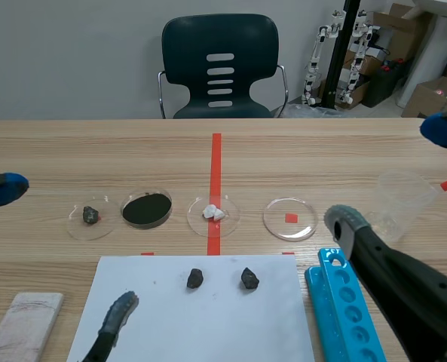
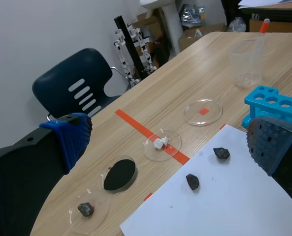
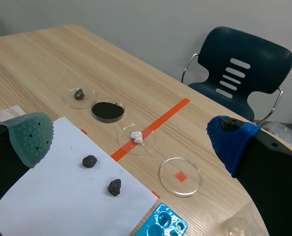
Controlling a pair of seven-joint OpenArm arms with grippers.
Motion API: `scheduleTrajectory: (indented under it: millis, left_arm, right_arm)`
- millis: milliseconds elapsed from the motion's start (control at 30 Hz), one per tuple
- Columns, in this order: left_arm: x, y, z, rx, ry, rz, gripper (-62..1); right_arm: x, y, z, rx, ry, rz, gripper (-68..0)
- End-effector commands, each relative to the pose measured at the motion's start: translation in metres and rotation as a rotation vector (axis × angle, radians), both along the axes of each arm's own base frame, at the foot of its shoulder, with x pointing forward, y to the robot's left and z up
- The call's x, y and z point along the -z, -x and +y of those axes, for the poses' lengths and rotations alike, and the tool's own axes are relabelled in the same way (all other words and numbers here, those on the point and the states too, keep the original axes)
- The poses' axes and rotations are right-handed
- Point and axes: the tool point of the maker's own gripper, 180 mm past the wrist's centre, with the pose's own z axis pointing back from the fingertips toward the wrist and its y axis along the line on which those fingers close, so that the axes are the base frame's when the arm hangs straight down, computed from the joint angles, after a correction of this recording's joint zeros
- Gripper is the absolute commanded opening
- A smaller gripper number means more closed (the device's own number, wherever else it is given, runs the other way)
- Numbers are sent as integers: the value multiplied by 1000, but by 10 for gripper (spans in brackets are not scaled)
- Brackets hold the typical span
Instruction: Return to the home posture
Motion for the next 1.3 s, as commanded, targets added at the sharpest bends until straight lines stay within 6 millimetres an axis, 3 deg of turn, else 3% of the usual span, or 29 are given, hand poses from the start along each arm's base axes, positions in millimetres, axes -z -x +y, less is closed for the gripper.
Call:
scheduleTrajectory:
  millis: [0, 1267]
  left_arm:
    - [-11, -1, -3, 3, 25, -31, 14]
    - [-12, -9, 7, -67, 118, 27, 14]
  right_arm:
    - [-8, -1, 1, -4, -19, -20, 4]
    - [-8, 0, 1, -5, -19, -20, 4]
